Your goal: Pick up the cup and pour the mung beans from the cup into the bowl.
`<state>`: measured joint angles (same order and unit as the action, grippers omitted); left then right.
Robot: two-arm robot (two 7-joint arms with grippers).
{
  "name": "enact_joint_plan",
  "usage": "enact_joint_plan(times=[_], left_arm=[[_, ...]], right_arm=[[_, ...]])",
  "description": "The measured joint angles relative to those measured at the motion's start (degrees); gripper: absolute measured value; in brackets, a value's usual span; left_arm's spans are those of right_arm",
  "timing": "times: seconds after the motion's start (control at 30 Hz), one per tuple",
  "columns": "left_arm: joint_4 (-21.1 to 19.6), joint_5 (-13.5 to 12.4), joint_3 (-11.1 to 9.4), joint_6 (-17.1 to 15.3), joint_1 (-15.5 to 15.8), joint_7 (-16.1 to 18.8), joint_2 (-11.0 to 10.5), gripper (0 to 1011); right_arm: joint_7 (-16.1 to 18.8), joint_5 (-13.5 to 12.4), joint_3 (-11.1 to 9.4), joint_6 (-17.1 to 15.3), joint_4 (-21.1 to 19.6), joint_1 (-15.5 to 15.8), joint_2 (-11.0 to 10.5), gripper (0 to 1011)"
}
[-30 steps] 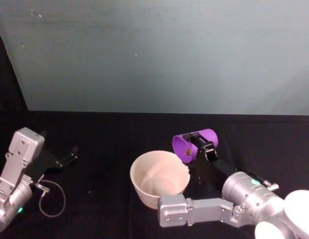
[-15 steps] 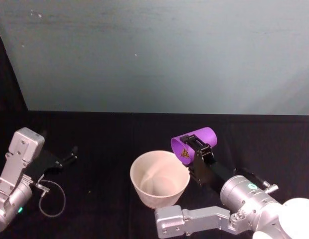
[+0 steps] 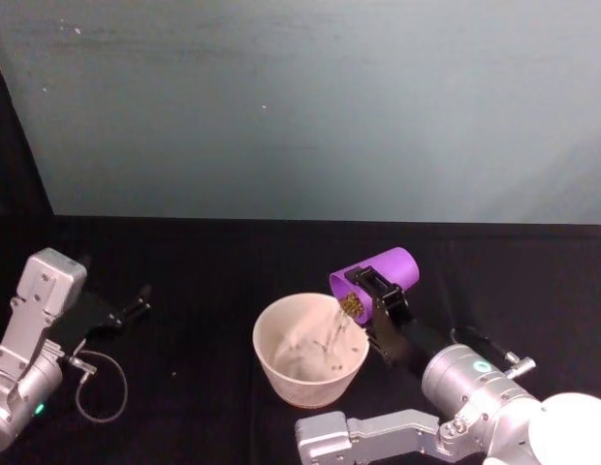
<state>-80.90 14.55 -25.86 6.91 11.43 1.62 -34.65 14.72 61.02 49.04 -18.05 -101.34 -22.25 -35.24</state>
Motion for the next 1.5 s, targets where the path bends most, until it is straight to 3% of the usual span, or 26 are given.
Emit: enact_joint_plan(times=[0.8,1.5], left_arm=[[0.0,0.0,0.0,0.0,0.0,0.0,0.0,1000],[0.0,0.0,0.0,0.0,0.0,0.0,0.0,1000]], right_arm=[[1.8,6.1,-0.3,0.6,0.9,0.5,1.8,716],[1.6,14.0,-0.3,0.9,1.2,1.2,2.4,715]])
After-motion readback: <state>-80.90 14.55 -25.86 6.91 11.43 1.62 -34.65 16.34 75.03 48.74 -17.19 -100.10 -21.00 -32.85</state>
